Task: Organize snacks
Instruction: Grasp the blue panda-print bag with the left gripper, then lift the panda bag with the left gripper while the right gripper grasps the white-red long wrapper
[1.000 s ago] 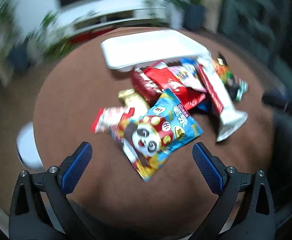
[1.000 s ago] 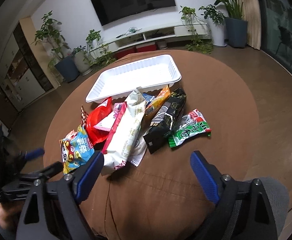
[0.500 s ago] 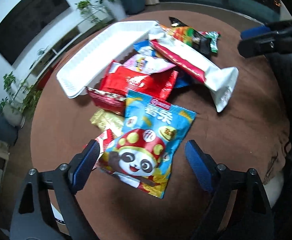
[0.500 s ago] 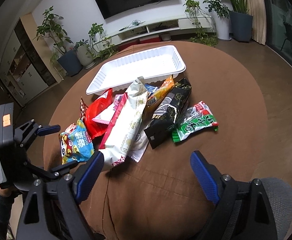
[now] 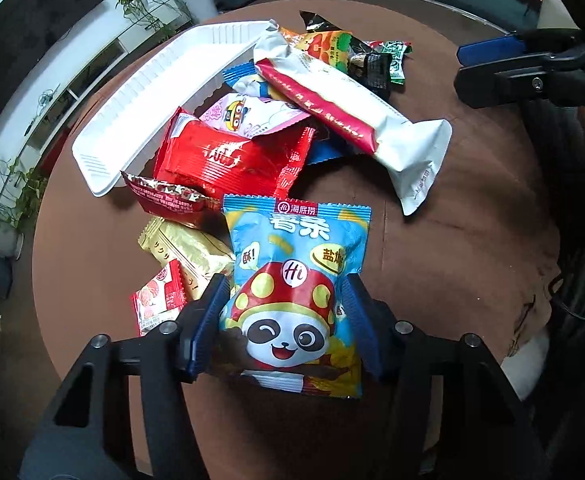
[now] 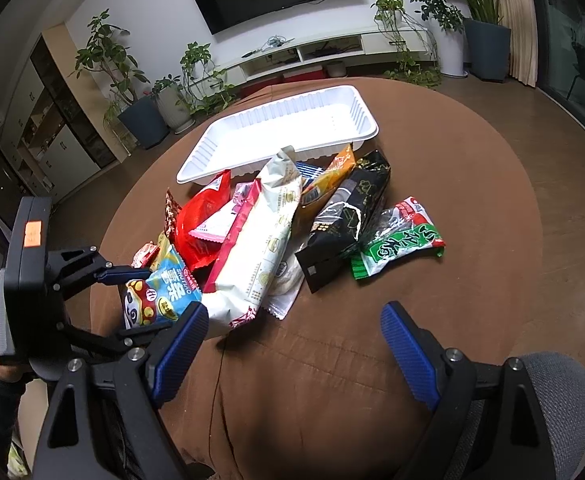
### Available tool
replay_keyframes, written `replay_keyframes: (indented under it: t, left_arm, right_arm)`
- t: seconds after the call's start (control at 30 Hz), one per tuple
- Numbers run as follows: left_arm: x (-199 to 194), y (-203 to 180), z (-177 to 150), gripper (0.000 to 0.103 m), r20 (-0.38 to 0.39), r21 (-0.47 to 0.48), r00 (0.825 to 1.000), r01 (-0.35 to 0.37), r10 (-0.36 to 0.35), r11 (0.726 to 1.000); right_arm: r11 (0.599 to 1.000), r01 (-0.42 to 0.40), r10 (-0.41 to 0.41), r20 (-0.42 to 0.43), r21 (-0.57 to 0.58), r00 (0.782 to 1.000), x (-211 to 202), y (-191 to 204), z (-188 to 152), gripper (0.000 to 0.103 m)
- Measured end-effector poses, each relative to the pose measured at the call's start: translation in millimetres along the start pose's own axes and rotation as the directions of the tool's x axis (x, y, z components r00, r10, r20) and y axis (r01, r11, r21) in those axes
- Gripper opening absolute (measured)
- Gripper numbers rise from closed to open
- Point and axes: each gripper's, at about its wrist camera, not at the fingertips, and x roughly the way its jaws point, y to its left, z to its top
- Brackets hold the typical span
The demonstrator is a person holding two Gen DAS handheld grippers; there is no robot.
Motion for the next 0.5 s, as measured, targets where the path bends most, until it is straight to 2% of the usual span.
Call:
replay_keyframes:
  t: [0.1,0.13,0.17,0.2,0.27,0.37,0.5]
  left_arm:
    - [3.3,4.5,2.6,0.056,-0.01,-0.044,1.0,0.029,-0.029,0.999]
    - [4.4,6.4,3.1,0.053,-0.01,-0.065,0.999,0.047,-0.048,0.997]
    - [5.3,8.5,3.4,0.045,-0.008,-0.088,0.998,0.069,-0.07,0.994]
    - [3.6,10.9,0.6,0.041,-0.001,-0.119,0.995,0.096,-0.097,0.988]
    - [1.9,12.8,-1.0,0.039,0.011,-0.146,0.995,0.103,-0.103,0.984]
    - [-7.7,19.8,-12.8,0.034,0.046,-0.216,0.992,0.127,-0.12,0.968]
    - [-16.8,30.2,-29.3,0.032,0.102,-0.334,0.984,0.169,-0.143,0.927]
  right_arm:
    - [1.0,0.003,-0.003,-0.007,-0.006,1.0,0.8,0.9,-0.4,0.091]
    - [1.0,0.005,-0.005,-0.009,-0.008,1.0,2.3,1.3,0.8,0.091]
    - [1.0,0.007,-0.007,-0.01,-0.009,1.0,2.1,1.9,1.2,0.091]
    - [1.0,0.008,-0.008,-0.011,-0.009,1.0,1.6,2.4,1.9,0.091]
    - [1.0,0.006,-0.006,-0.01,-0.014,1.0,0.8,4.5,4.6,0.09]
    - [0.999,-0.007,0.007,-0.006,-0.033,1.0,0.5,10.3,12.0,0.083]
    - [0.997,-0.071,0.071,-0.031,-0.009,0.997,8.1,14.4,25.2,0.077]
